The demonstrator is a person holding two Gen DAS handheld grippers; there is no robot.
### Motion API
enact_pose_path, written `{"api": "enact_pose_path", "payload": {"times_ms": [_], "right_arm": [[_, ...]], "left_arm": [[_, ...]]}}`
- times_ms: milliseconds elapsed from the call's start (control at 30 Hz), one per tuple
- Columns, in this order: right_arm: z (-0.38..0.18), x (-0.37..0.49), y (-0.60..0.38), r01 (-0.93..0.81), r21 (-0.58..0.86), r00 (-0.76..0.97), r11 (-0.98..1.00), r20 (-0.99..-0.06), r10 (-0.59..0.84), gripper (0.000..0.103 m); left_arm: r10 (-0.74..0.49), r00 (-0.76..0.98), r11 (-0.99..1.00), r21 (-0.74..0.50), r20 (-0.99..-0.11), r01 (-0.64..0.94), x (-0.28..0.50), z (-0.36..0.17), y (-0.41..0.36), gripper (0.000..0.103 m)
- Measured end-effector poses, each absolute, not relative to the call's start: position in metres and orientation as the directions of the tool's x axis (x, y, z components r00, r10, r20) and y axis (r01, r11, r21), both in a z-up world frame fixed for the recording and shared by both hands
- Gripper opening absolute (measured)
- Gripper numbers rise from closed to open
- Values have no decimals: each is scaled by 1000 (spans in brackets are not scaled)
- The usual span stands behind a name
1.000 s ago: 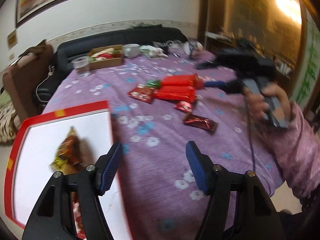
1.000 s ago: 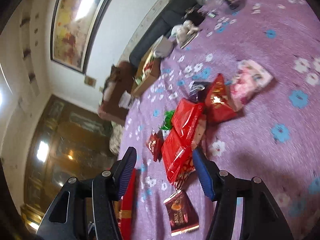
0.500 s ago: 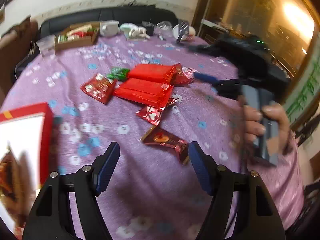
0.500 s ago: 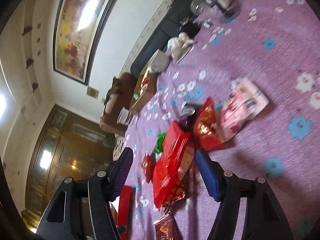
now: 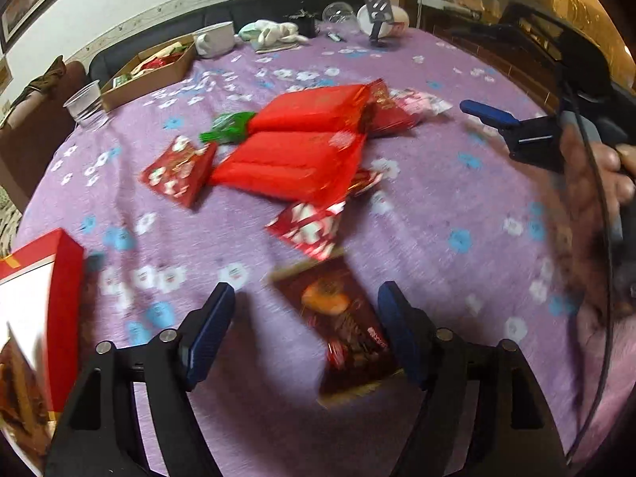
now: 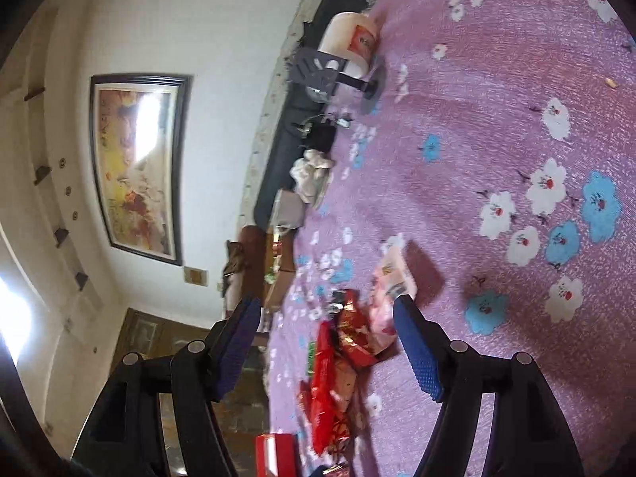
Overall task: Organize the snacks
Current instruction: 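Grasp a dark brown MANLY packet with the left tool while the right tool grasps a pink packet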
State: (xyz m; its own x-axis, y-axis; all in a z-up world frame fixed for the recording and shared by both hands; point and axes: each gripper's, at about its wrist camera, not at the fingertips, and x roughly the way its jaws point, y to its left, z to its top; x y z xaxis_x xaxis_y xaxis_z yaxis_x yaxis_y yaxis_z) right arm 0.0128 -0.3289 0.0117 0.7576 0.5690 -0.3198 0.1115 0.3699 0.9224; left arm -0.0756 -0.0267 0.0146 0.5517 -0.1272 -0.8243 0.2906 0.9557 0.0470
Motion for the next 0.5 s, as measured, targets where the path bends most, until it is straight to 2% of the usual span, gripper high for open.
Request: {"api": "enact_pose_path", "payload": {"times_ms": [200, 333, 400, 433, 467, 500], "right_arm": [[4, 38, -318, 261, 842, 708, 473, -500, 499, 72], [8, 59, -300, 286, 774, 673, 566, -582, 457, 72], [13, 66, -289, 268, 720, 660, 641, -622, 422, 68], [15, 68, -284, 261, 684, 662, 682, -641, 389, 55], [14, 69, -281, 260, 653, 663, 711, -656, 360, 32], [12, 71, -279, 264, 612, 659, 746, -679, 324, 25]], "left_arm": [[-172, 509, 965, -41, -843, 259, -78, 19, 3, 75], [-175, 516, 963, -36, -838, 268, -79, 20, 5, 75], [-182, 513, 960, -38, -839, 278, -78, 18, 5, 75], [-186, 509, 959, -41, -840, 282, -77, 17, 4, 75], [-191, 506, 957, -45, -841, 286, -77, 16, 4, 74], [-194, 507, 955, -45, -840, 292, -77, 16, 3, 74]]}}
